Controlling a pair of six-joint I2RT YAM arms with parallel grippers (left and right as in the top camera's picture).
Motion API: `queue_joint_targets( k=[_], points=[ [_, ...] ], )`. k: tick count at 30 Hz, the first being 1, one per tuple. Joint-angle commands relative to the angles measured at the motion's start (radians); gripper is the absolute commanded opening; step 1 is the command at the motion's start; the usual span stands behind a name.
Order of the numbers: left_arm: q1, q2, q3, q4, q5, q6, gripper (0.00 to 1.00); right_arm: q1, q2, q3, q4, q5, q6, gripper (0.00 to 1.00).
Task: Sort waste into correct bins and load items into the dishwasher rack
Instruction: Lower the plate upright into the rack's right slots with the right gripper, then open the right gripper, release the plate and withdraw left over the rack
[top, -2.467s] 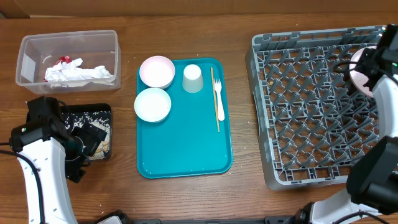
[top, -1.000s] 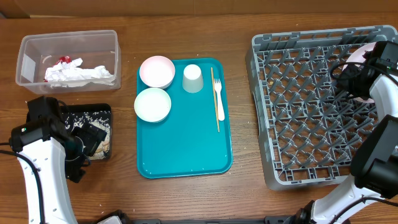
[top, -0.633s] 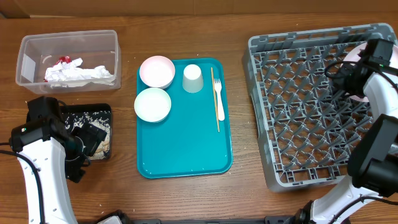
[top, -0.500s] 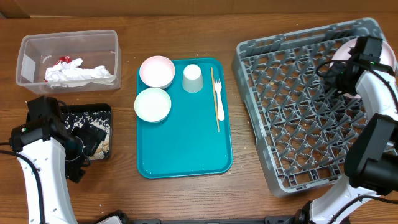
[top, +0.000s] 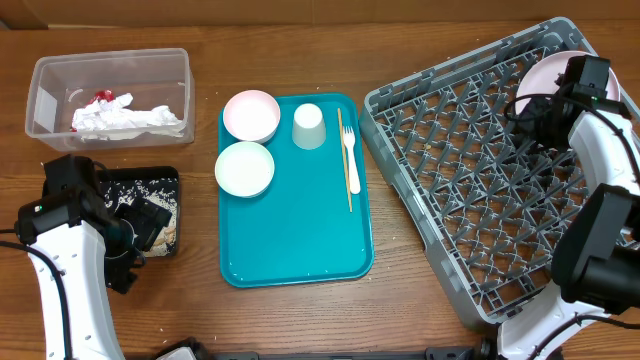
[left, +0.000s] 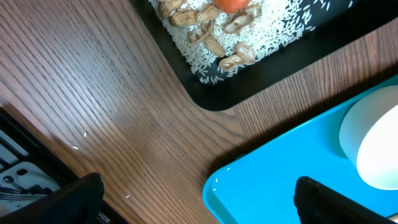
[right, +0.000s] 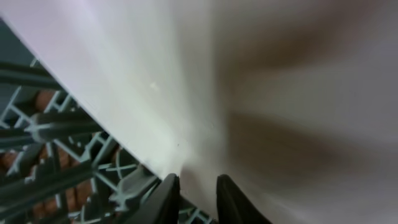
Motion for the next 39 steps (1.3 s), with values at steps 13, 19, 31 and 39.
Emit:
queue_joint_targets(
  k=[13, 19, 31, 39],
  points=[
    [0.001, 0.001, -0.002, 0.001, 0.000, 0.013, 1.00, -0.123, -0.225, 0.261, -0.002, -0.019, 0.006, 0.69],
    [0.001, 0.001, -0.002, 0.001, 0.000, 0.013, 1.00, -0.241, -0.170, 0.258, -0.042, -0.071, -0.034, 0.76],
    [0.001, 0.001, -0.002, 0.001, 0.000, 0.013, 1.00, -0.243, -0.085, 0.257, -0.093, -0.232, -0.131, 0.79],
    [0.001, 0.001, -0.002, 0.001, 0.000, 0.013, 1.00, -0.243, -0.086, 0.257, -0.100, -0.558, -0.130, 0.68]
  ],
)
